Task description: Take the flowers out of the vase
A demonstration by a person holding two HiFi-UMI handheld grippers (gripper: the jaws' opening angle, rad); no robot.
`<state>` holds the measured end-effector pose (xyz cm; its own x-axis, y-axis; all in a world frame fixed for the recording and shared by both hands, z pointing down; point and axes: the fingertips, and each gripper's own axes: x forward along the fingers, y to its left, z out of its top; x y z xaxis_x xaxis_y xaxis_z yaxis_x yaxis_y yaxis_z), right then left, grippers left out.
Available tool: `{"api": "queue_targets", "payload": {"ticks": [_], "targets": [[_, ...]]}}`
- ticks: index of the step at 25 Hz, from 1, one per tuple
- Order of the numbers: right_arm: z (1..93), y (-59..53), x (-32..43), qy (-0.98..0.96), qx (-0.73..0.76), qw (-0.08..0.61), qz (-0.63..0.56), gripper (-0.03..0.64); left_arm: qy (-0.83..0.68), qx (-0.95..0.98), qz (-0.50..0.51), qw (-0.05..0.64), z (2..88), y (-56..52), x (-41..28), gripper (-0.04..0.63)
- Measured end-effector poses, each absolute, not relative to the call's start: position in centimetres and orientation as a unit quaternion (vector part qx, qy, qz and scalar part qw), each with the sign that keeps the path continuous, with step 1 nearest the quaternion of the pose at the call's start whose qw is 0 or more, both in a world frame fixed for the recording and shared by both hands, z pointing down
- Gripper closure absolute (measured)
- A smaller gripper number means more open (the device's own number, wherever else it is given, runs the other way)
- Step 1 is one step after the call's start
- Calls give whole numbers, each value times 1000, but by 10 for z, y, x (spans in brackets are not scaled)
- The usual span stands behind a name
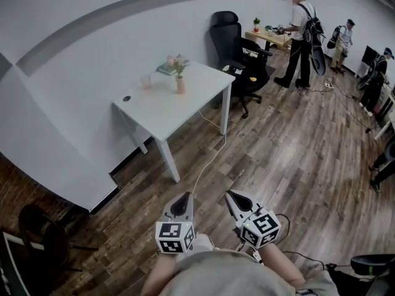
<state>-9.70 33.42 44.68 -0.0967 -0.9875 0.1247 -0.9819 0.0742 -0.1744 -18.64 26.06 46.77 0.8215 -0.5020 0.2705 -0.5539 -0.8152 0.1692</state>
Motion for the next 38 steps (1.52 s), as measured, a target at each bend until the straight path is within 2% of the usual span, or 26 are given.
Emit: {"api": "queue_targets", "payload": {"ticks": [22,38], "targets": [[458,357,-93,729,-673,16,-124,603,-285,945,104,124,472,287,-191,577],[466,308,-60,732,-668,4,-135,546,-284,944,106,132,479,239,-160,489]]}}
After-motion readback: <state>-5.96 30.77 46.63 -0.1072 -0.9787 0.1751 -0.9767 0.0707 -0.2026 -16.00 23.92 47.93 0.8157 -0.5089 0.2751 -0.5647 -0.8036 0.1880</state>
